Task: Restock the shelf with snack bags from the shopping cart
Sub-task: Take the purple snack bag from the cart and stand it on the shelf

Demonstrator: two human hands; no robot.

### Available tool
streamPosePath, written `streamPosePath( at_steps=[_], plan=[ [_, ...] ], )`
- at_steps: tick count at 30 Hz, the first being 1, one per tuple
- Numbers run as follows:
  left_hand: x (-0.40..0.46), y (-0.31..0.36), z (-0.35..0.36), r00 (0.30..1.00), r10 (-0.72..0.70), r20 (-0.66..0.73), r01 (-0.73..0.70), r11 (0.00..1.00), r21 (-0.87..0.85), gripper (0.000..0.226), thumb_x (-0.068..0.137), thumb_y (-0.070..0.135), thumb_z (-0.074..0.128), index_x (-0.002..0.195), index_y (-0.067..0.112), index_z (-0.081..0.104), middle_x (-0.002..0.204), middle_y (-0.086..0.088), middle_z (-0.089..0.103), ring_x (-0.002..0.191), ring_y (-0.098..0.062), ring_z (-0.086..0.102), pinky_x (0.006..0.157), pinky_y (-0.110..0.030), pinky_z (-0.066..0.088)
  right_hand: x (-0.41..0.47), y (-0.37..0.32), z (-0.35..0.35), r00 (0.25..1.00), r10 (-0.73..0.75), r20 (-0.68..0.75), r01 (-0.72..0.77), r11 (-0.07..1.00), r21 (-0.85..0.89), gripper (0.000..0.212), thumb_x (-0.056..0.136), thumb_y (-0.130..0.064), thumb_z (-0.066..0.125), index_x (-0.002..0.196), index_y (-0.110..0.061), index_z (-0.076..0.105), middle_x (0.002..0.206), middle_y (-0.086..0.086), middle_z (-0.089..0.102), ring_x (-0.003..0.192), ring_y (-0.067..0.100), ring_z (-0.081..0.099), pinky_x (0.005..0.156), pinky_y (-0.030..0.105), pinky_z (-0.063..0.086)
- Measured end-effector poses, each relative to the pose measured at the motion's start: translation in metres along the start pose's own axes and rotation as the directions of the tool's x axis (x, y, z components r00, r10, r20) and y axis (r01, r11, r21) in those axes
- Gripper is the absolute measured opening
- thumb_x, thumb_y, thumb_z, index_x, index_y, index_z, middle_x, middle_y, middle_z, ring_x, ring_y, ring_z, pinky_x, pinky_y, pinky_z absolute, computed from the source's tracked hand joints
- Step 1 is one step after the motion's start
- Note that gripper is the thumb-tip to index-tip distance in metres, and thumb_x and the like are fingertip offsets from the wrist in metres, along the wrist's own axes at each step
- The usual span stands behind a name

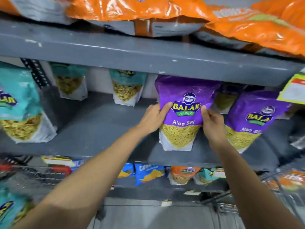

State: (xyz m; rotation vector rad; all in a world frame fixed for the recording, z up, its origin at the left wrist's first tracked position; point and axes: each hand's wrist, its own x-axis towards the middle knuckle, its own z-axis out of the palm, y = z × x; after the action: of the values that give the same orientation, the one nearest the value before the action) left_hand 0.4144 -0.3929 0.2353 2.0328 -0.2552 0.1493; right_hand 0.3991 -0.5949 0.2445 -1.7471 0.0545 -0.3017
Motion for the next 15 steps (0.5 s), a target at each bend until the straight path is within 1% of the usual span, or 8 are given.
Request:
streamPosePath(
  at_steps=[2,4,7,8,9,11,13,15],
  plan=[
    [0.012,-0.006,0.018,0.999,0.007,0.032,-0.007,1.0,0.01,0.054,0.093,0.05,0.034,0.093,0.008,0.068,0.092,-0.013,0.076,0.094,-0.034,0.069,0.078,-0.036,0.051,0.01,0.011,-0.008,0.999,0.002,-0.034,-0.003,0.999,-0.038,0.028,0.101,-0.026,0.048,0.081,-0.014,0.063,0.085,0.001,0.065,0.061,-0.013,0.052,0.063,0.009,0.043],
    [0.016,-0.012,0.031,0.997,0.003,0.079,-0.004,1.0,0.01,0.052,0.093,0.052,0.034,0.097,0.013,0.067,0.097,-0.007,0.076,0.097,-0.029,0.069,0.077,-0.03,0.049,0.013,0.023,-0.012,0.999,-0.005,-0.045,0.002,0.998,-0.057,0.021,0.102,-0.021,0.046,0.092,-0.017,0.064,0.096,0.003,0.068,0.064,-0.022,0.053,0.065,0.002,0.042],
    [0.021,-0.017,0.036,0.996,-0.002,0.091,0.006,0.999,-0.046,0.048,0.09,0.058,0.037,0.106,0.022,0.064,0.103,0.002,0.074,0.099,-0.019,0.069,0.085,-0.03,0.051,0.013,0.034,-0.012,0.992,-0.052,-0.111,0.034,0.986,-0.162,0.022,0.101,-0.024,0.047,0.1,-0.011,0.065,0.1,0.011,0.07,0.066,-0.018,0.055,0.067,-0.002,0.039],
    [0.022,-0.017,0.034,0.996,-0.003,0.093,0.008,0.998,-0.059,0.047,0.089,0.06,0.038,0.109,0.025,0.062,0.104,0.005,0.073,0.098,-0.014,0.068,0.088,-0.029,0.051,0.011,0.036,-0.01,0.988,-0.07,-0.14,0.038,0.976,-0.215,0.025,0.099,-0.028,0.05,0.102,-0.009,0.065,0.1,0.013,0.071,0.071,-0.011,0.055,0.074,0.0,0.041],
    [0.022,-0.017,0.03,0.995,-0.001,0.096,0.008,0.997,-0.073,0.045,0.088,0.061,0.041,0.114,0.03,0.06,0.106,0.009,0.072,0.097,-0.006,0.067,0.09,-0.025,0.05,0.008,0.037,-0.007,0.983,-0.087,-0.161,0.042,0.964,-0.262,0.03,0.097,-0.034,0.053,0.106,-0.007,0.063,0.101,0.015,0.071,0.081,-0.002,0.058,0.089,0.009,0.045],
    [0.015,-0.018,0.017,0.996,0.015,0.083,-0.006,0.994,-0.108,0.04,0.087,0.059,0.048,0.123,0.04,0.049,0.109,0.014,0.069,0.097,0.009,0.063,0.09,-0.012,0.046,-0.003,0.04,0.002,0.964,-0.178,-0.199,0.098,0.928,-0.36,0.052,0.092,-0.04,0.058,0.127,-0.002,0.053,0.125,0.02,0.063,0.114,0.024,0.058,0.111,0.042,0.039],
    [-0.001,-0.022,0.001,0.999,0.02,0.044,-0.013,0.988,-0.154,0.049,0.09,0.048,0.055,0.135,0.043,0.038,0.118,0.006,0.069,0.111,0.004,0.061,0.097,-0.014,0.044,-0.021,0.038,0.016,0.902,-0.344,-0.262,0.185,0.855,-0.484,0.073,0.092,-0.038,0.061,0.147,0.001,0.034,0.154,0.025,0.034,0.145,0.034,0.03,0.122,0.044,0.022],
    [-0.027,-0.033,-0.021,0.999,0.012,-0.033,-0.017,0.986,-0.166,0.059,0.092,0.034,0.059,0.146,0.03,0.034,0.124,-0.005,0.067,0.116,-0.008,0.061,0.101,-0.022,0.046,-0.041,0.034,0.034,0.825,-0.512,-0.24,0.313,0.767,-0.561,0.069,0.092,-0.033,0.062,0.147,0.0,0.034,0.157,0.027,0.026,0.148,0.034,0.021,0.123,0.037,0.017]
  ],
)
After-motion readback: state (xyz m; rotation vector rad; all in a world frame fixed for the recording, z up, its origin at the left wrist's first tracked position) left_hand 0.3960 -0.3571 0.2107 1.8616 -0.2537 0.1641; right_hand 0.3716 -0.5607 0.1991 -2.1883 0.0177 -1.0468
